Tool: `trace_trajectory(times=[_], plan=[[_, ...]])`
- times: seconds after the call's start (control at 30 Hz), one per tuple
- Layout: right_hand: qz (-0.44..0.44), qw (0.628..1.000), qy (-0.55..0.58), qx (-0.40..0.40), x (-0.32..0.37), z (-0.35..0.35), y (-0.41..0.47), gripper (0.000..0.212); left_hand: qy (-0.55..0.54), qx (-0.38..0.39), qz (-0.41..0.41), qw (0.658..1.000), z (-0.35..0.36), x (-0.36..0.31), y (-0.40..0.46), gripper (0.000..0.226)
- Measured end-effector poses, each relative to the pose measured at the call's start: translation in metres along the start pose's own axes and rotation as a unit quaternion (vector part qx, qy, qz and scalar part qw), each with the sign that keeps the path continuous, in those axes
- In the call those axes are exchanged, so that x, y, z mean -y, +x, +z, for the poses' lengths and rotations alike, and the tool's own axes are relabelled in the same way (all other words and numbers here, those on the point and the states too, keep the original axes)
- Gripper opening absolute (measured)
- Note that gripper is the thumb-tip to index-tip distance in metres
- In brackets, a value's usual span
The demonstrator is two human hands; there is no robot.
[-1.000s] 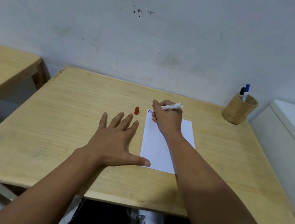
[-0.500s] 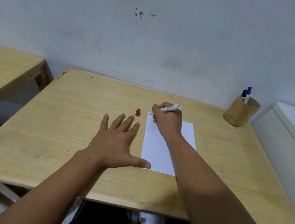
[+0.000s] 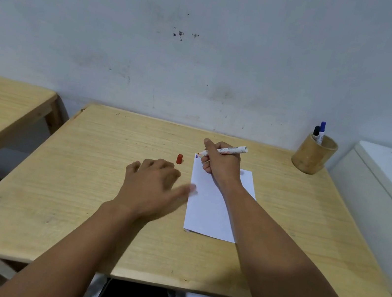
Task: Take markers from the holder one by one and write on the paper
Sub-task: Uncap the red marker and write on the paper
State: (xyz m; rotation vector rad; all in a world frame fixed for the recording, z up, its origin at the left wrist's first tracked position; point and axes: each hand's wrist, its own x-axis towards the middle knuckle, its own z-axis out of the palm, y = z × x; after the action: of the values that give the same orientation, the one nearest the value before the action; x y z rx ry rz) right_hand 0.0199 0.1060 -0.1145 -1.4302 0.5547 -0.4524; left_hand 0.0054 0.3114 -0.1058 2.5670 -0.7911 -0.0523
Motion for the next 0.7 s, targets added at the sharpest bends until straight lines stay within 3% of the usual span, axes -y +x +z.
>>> trace_trajectory(times=[0.1,0.2,0.33,0.4,0.47,0.7], plan=[[0.0,0.999,-0.008,0.033,0.015,-0.002,-0.005,0.046,-0.07,-0.076,-0.053,0.993,-0.006,-0.003,0.031,0.036],[-0.038,0.999,-0.03,0.001,0.034,-0.008,-0.008,0.056,-0.065,-0.085,-0.037,0.994,-0.003,-0.006,0.052,0.044],[-0.079,0.996,-0.042,-0.005,0.056,-0.027,-0.01,0.034,-0.027,-0.08,-0.017,0.996,0.01,-0.001,0.068,0.025],[-0.079,0.994,-0.066,0.032,0.065,-0.041,-0.014,0.022,-0.046,-0.089,-0.035,0.994,0.012,0.002,0.073,0.015],[-0.084,0.993,-0.062,0.058,0.07,-0.053,-0.018,0.023,-0.086,-0.082,-0.061,0.991,0.01,0.003,0.075,0.015],[0.002,0.99,0.14,0.005,0.089,-0.078,-0.037,0.044,-0.287,-0.06,-0.122,0.948,-0.012,-0.009,0.071,0.012]])
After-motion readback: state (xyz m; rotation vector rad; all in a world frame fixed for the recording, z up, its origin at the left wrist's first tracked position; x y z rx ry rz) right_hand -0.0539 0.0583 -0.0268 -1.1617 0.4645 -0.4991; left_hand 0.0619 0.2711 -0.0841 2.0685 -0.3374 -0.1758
